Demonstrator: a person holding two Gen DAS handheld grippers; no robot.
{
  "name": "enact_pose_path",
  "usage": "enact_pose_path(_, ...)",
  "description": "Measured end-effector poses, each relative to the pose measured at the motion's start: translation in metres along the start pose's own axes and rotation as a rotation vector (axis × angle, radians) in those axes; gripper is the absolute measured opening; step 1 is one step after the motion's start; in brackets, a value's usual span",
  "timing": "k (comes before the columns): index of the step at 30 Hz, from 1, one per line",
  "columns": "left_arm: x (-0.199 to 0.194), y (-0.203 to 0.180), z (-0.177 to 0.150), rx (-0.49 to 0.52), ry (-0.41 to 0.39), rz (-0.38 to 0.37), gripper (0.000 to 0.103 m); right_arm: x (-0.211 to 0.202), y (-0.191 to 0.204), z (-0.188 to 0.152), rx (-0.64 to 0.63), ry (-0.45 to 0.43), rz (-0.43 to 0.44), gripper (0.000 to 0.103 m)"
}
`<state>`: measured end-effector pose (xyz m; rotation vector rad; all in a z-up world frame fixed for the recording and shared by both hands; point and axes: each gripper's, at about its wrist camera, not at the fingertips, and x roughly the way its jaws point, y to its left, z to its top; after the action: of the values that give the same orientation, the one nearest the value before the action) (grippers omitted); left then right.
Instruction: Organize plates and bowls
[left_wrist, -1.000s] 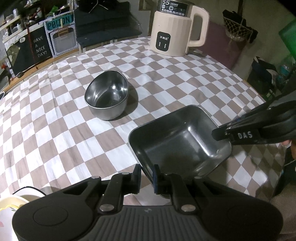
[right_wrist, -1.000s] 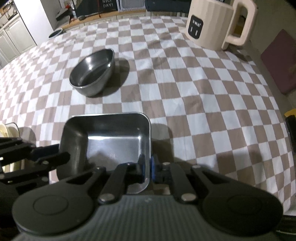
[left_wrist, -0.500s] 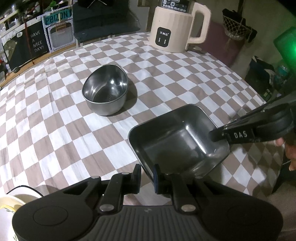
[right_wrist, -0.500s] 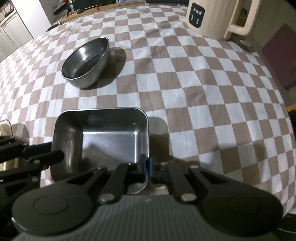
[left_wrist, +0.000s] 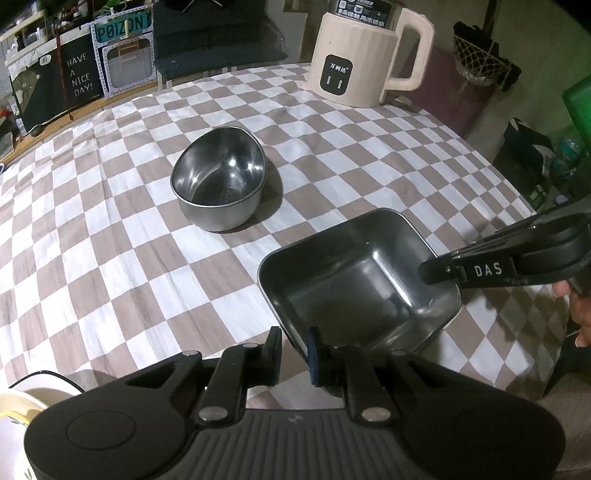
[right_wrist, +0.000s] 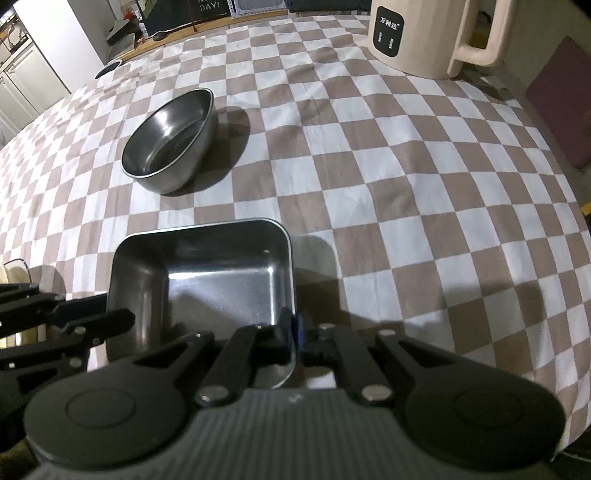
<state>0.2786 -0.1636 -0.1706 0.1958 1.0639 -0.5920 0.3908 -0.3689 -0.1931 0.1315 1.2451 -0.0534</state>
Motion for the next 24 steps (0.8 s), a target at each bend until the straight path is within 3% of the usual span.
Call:
enact_pose_path(3, -0.005, -0.001, 0.0, 0.013, -0.004, 0.001, 0.02, -0.003, -0.002, -0.003, 0.007, 0.01, 0.024, 0.009)
enact_pose_path(6, -0.016, 0.002, 0.003, -0.012, -0.023, -0.029, 0.045, -0.016, -0.002, -0.005, 0.003, -0.028, 0.05, 0.021)
enact_pose_path(8, -0.027, 0.005, 0.006, -0.026, -0.06, -0.022, 0.072, -0.032, 0.002, -0.005, -0.01, -0.099, 0.065, 0.029)
enact_pose_path(10, -0.038, 0.009, 0.009, -0.049, -0.114, -0.001, 0.083, -0.049, 0.006, -0.006, -0.011, -0.184, 0.093, 0.036)
enact_pose_path(12, -0.046, 0.016, 0.012, -0.087, -0.154, 0.003, 0.088, -0.064, 0.011, -0.005, -0.016, -0.286, 0.11, 0.049)
enact_pose_path(16, -0.054, 0.036, 0.015, -0.19, -0.226, 0.021, 0.1, -0.07, 0.02, 0.002, -0.009, -0.396, 0.109, 0.058)
enact_pose_path(19, -0.05, 0.053, 0.018, -0.271, -0.258, 0.067, 0.103, -0.064, 0.025, 0.015, -0.009, -0.453, 0.09, 0.08)
enact_pose_path(20, -0.048, 0.058, 0.019, -0.299, -0.262, 0.079, 0.103, -0.062, 0.026, 0.021, -0.008, -0.467, 0.078, 0.096)
enact_pose_path(21, -0.045, 0.065, 0.021, -0.334, -0.262, 0.088, 0.103, -0.059, 0.027, 0.027, -0.007, -0.479, 0.068, 0.103)
enact_pose_path(24, -0.032, 0.083, 0.027, -0.439, -0.245, 0.085, 0.103, -0.052, 0.028, 0.042, 0.012, -0.507, 0.072, 0.103)
